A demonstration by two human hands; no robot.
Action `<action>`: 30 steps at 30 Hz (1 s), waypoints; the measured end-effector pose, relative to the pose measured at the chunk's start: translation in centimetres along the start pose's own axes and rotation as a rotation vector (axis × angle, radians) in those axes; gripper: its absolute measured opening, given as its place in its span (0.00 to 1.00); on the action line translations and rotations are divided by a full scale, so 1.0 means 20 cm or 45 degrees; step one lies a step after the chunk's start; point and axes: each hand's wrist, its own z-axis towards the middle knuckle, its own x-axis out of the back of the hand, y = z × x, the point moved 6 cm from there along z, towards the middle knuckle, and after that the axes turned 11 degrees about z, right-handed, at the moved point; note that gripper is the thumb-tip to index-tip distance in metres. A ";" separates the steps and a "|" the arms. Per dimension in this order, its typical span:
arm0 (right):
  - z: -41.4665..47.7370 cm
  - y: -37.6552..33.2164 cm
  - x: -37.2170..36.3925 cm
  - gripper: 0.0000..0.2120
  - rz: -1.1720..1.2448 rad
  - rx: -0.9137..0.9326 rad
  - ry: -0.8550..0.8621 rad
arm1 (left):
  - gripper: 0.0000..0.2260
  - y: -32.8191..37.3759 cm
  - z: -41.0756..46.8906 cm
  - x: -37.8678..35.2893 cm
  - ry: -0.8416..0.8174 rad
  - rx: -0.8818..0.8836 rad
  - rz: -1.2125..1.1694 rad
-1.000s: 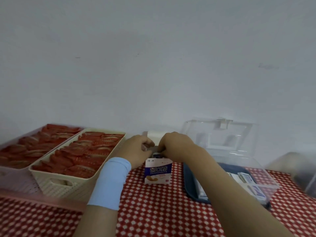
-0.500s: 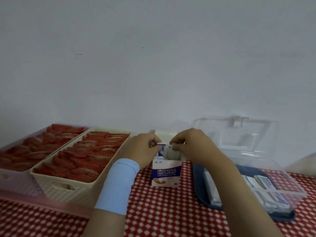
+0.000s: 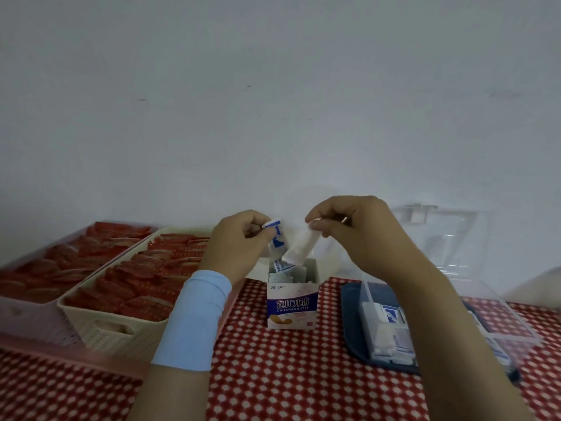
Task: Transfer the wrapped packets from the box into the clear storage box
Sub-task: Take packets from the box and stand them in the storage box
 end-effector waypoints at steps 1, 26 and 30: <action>0.00 0.00 -0.03 0.10 -0.034 -0.005 -0.034 | 0.03 0.03 -0.01 0.00 -0.058 -0.005 -0.084; -0.16 -0.05 0.09 0.09 0.250 -0.047 0.042 | 0.12 0.26 -0.26 -0.31 -0.710 0.529 -1.442; -0.23 -0.13 0.09 0.20 -0.082 -0.044 -0.297 | 0.10 0.35 -0.33 -0.32 -0.719 0.524 -1.478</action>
